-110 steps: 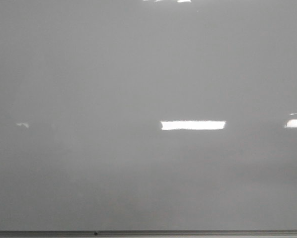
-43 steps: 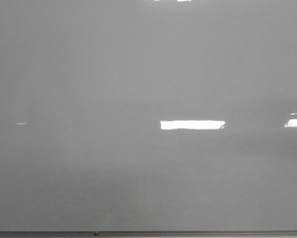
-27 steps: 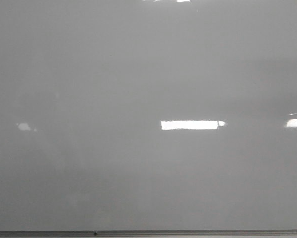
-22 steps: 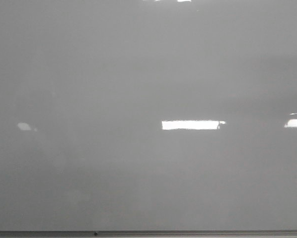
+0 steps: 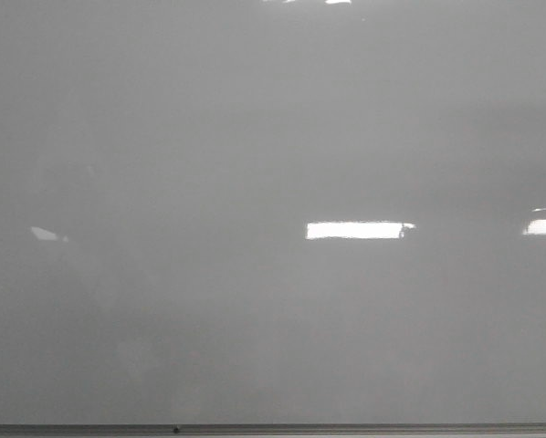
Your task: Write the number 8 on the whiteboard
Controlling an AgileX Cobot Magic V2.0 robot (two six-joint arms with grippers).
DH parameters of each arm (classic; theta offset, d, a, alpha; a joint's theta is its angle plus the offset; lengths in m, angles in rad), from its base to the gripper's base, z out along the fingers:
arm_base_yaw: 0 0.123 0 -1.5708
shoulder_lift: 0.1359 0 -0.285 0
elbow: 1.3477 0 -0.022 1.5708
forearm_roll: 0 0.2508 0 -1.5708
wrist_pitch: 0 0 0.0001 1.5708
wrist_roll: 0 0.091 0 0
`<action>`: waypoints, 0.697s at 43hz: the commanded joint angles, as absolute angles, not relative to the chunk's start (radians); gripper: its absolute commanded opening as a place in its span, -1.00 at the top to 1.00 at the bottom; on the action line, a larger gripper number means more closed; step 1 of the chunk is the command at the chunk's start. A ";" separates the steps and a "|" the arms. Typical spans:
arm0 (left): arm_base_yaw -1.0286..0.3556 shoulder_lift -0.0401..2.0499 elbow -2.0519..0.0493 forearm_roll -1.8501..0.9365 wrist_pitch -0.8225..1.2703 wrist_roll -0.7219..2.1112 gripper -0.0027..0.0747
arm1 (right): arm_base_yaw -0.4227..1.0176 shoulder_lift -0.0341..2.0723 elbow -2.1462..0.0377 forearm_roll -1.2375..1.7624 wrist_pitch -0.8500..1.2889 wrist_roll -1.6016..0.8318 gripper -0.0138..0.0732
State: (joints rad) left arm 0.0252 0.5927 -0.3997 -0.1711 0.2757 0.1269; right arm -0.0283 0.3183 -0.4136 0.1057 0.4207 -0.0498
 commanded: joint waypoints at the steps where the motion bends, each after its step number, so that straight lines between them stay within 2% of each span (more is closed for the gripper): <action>1: -0.024 0.709 -0.457 -0.230 0.211 0.124 -0.77 | -0.034 0.335 -0.451 0.105 0.348 -0.053 -0.73; 8: -0.104 0.931 -0.507 -0.266 0.149 0.124 -0.77 | -0.034 0.335 -0.451 0.105 0.348 -0.053 -0.73; 23: -0.072 1.311 -0.602 -0.335 -0.058 0.124 -0.74 | -0.034 0.335 -0.451 0.105 0.349 -0.053 -0.73; 30: -0.072 1.418 -0.631 -0.335 -0.150 0.124 -0.62 | -0.034 0.335 -0.451 0.105 0.349 -0.053 -0.73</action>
State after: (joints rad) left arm -0.0753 1.3988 -0.5879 -0.3244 -0.0394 0.1269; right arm -0.0283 0.3183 -0.4136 0.1057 0.4207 -0.0498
